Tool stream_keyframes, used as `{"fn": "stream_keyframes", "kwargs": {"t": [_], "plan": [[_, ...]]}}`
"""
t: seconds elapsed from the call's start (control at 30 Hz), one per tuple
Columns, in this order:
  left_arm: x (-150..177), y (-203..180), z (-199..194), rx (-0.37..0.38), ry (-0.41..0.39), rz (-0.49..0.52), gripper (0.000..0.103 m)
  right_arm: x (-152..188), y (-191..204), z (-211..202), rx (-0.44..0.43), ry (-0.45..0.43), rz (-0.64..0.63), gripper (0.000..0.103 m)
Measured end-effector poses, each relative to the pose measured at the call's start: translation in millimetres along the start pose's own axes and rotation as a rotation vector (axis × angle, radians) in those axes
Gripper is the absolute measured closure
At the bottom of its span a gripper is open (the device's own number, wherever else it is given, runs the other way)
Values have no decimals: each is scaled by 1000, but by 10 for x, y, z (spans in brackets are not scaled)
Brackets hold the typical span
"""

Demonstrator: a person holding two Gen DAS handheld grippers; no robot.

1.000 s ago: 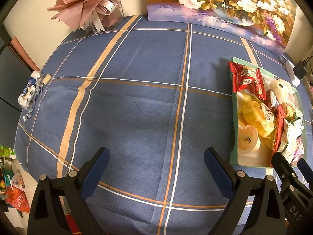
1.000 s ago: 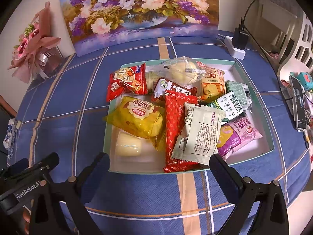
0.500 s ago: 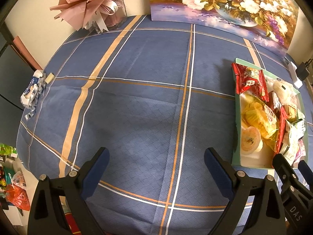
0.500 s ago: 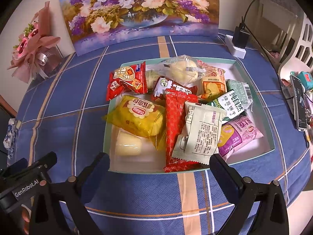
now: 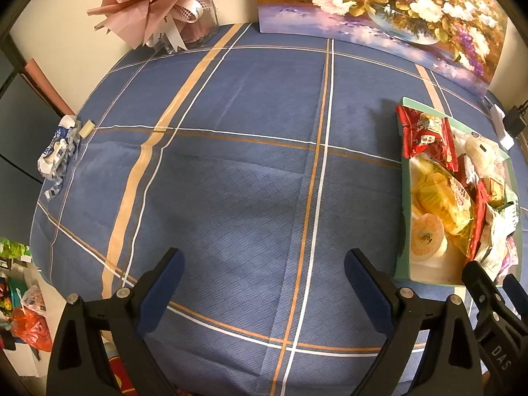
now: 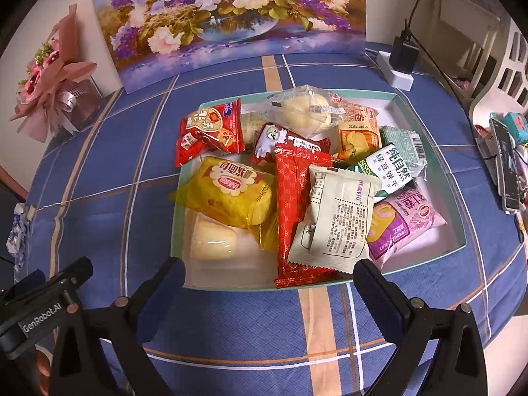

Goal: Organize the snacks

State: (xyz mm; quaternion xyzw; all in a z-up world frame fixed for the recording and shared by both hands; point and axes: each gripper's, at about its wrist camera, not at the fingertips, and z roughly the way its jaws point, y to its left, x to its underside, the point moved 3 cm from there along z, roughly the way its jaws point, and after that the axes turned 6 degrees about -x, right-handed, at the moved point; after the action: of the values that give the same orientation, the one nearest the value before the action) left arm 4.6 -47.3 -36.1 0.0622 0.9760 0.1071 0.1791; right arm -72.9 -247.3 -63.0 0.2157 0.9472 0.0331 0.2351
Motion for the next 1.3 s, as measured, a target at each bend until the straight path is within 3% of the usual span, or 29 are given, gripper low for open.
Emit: {"fn": "stream_keyframes", "kwargs": {"t": [1.3], "plan": [[-7,17,0,4,-3,4,6,3,4,13,6,7,0,0]]}}
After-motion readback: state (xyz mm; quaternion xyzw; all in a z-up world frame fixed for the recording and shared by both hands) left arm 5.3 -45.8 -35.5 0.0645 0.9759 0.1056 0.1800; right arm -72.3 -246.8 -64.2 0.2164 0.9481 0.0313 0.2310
